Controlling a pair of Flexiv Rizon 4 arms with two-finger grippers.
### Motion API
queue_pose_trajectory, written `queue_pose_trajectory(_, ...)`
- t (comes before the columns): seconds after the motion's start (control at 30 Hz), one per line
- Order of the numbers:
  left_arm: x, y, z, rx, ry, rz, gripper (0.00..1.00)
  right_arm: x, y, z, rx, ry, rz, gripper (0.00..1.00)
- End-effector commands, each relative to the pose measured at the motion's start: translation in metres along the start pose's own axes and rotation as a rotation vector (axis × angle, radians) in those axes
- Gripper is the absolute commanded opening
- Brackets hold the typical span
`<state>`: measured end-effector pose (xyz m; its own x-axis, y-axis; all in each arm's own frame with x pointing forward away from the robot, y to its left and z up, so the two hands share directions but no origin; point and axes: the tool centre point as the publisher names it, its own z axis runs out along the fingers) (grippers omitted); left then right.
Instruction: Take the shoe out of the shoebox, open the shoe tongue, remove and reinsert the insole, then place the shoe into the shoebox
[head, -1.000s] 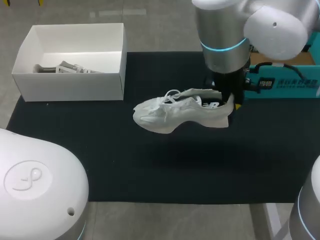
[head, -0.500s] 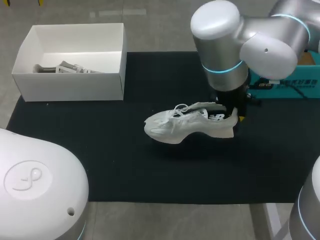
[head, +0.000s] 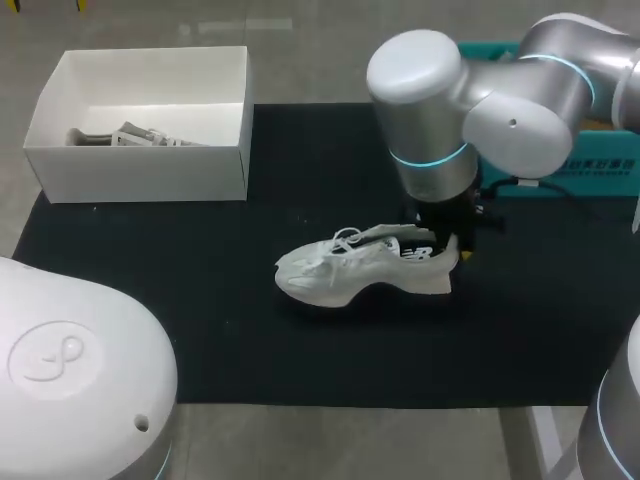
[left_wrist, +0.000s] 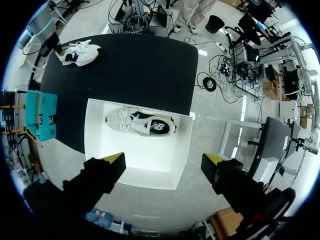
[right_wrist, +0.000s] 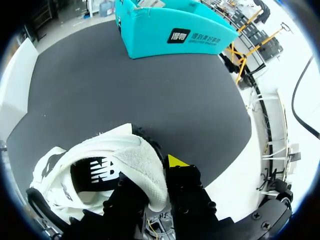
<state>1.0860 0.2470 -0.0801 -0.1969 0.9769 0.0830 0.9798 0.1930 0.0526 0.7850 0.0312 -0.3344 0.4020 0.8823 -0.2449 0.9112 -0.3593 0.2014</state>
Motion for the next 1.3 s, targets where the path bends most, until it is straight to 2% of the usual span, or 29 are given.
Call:
queue_pose_trajectory(0.03, 0.000, 0.000, 0.000, -0.001, 0.001, 0.001, 1.00, 0.010, -0.008, 0.007, -0.001, -0.011, 0.194, 0.00)
queue_pose_trajectory(0.53, 0.000, 0.000, 0.000, -0.001, 0.001, 0.001, 1.00, -0.001, -0.006, 0.024, 0.014, 0.011, 0.370, 0.00)
queue_pose_trajectory(1.3, 0.000, 0.000, 0.000, -0.001, 0.001, 0.001, 1.00, -0.006, -0.015, 0.056, 0.069, 0.038, 0.451, 0.00)
